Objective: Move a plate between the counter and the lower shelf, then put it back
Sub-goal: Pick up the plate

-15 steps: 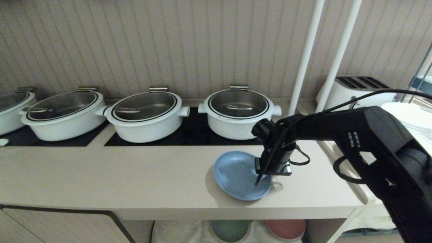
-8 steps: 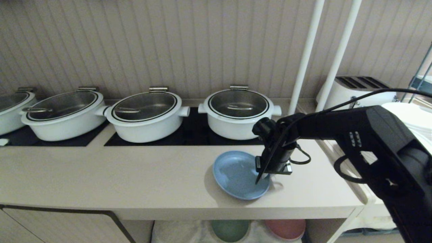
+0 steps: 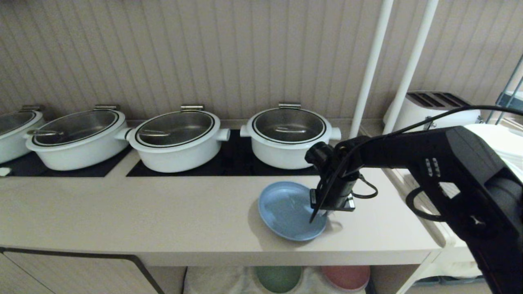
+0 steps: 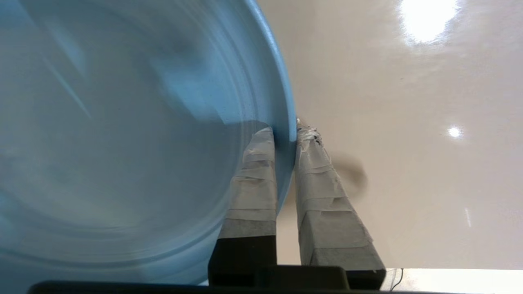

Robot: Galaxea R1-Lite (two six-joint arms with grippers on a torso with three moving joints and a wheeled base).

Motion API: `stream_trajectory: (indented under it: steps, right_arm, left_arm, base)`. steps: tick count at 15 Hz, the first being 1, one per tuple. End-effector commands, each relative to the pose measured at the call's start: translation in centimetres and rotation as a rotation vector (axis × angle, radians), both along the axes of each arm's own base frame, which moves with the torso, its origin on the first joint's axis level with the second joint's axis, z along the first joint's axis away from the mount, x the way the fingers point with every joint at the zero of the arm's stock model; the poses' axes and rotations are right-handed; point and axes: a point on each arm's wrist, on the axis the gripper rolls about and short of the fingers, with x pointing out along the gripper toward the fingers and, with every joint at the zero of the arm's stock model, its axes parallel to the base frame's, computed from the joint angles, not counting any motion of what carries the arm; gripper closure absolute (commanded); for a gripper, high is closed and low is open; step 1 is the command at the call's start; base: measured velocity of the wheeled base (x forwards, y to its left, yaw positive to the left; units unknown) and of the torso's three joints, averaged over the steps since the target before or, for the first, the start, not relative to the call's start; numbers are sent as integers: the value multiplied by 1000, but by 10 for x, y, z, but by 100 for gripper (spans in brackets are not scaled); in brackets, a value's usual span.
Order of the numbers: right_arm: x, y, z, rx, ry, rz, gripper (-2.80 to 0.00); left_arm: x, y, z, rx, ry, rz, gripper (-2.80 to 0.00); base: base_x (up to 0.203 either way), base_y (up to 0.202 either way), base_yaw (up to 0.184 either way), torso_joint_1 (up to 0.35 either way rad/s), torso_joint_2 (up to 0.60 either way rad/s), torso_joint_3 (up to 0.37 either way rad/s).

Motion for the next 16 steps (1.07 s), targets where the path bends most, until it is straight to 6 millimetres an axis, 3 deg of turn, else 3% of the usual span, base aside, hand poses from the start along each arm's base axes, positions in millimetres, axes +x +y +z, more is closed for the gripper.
stream_trajectory:
  steps: [1, 16]
  right_arm:
    - [-1, -1, 6, -1, -10, -5, 0]
    - [-17, -10, 40, 18, 2, -74, 0]
  left_arm:
    - [0, 0, 0, -1, 0, 1, 0]
    - [0, 0, 0, -1, -1, 1, 0]
  base:
    - [0, 0, 0, 0, 0, 0]
    - [0, 0, 0, 0, 0, 0]
